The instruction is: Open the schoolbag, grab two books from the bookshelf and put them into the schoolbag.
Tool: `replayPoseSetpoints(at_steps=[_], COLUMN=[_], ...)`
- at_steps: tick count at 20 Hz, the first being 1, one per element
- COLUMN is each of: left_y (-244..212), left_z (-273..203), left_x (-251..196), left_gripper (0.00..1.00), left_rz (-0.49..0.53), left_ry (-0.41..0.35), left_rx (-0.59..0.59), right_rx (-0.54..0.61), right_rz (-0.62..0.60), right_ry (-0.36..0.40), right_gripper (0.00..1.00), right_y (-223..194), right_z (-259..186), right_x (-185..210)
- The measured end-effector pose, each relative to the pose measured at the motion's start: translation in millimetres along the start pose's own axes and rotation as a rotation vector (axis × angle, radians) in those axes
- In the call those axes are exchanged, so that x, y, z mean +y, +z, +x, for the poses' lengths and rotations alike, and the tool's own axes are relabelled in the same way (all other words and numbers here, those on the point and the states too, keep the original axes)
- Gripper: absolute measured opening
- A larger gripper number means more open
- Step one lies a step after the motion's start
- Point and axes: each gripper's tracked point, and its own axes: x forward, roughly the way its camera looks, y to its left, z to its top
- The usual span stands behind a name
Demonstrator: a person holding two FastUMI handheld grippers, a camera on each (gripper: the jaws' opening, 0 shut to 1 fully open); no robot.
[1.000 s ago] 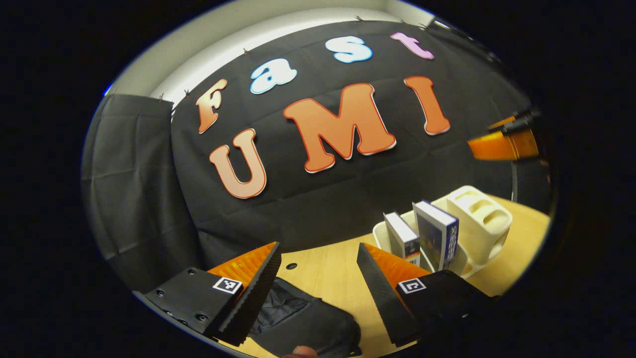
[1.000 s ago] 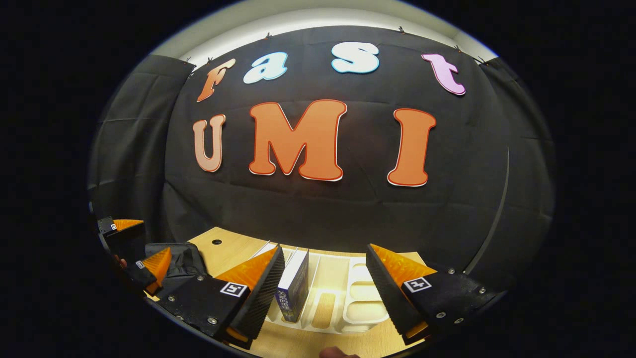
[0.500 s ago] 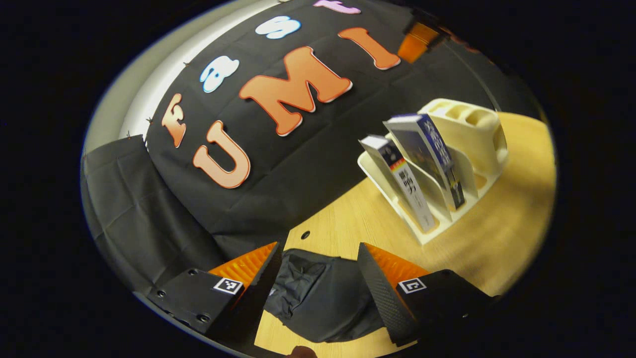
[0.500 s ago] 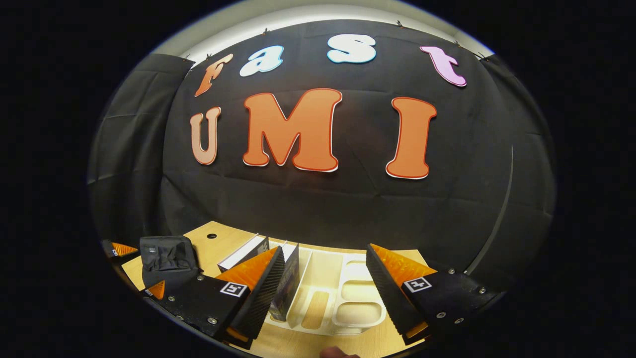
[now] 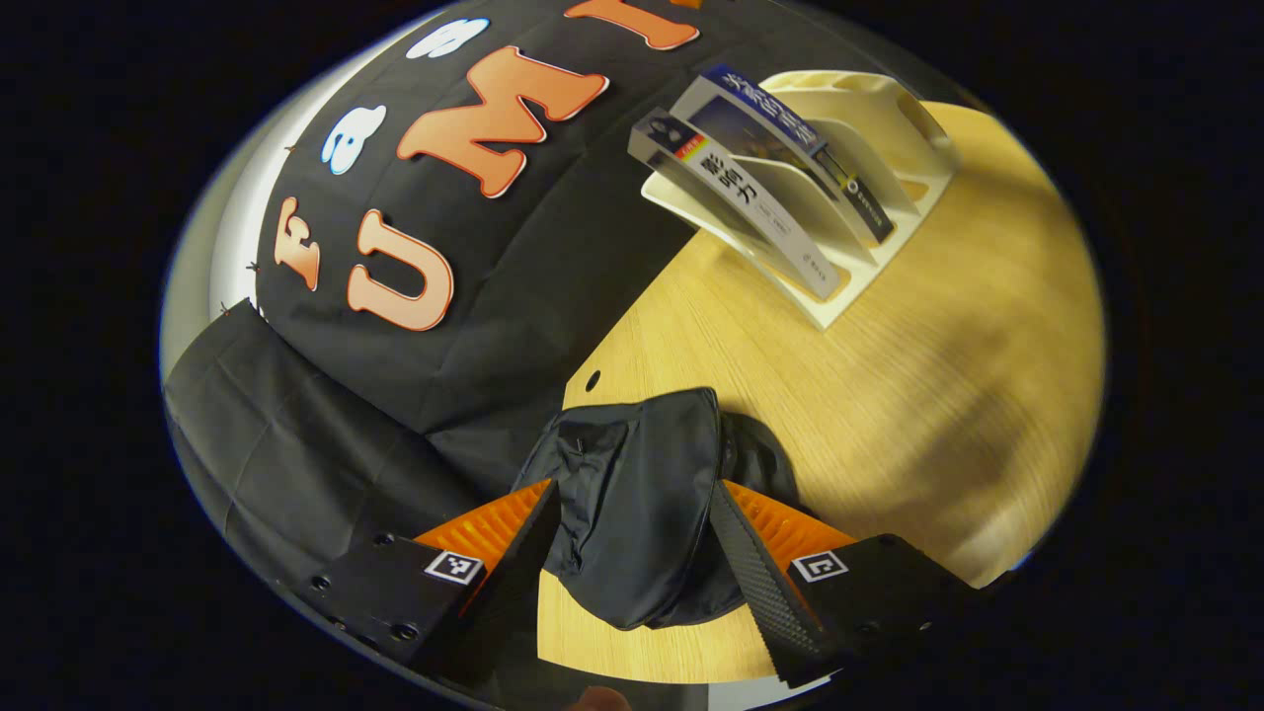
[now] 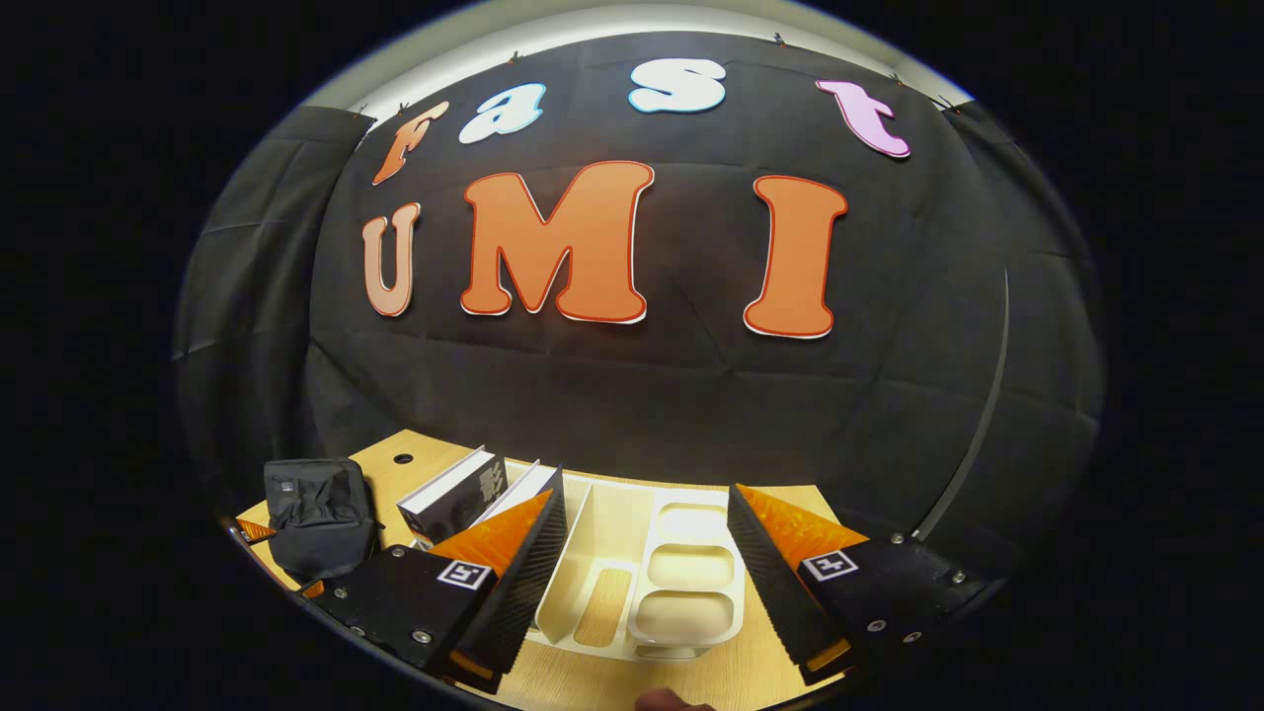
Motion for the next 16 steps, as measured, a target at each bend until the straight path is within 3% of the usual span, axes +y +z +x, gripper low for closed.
replayPoseSetpoints(at_steps=[6,11,15,16], left_y=[-36,-37,-41,-39], left_z=[28,50,77,78], left_x=[-7,-2,6,7], left_gripper=[0.97,0.96,0.95,0.89], left_rz=[0.068,0.134,0.157,0.151], left_ry=[0.019,0.052,0.004,-0.012], left_rx=[0.100,0.113,0.133,0.126], right_rx=[-0.003,0.004,0.012,0.015], right_rz=[-0.015,-0.019,-0.018,-0.017], right_ry=[0.001,-0.003,0.003,0.003], right_gripper=[0.98,0.98,0.98,0.98], right_y=[0,-1,1,2], right_z=[-1,-2,-4,-4], right_x=[-2,-3,-1,0])
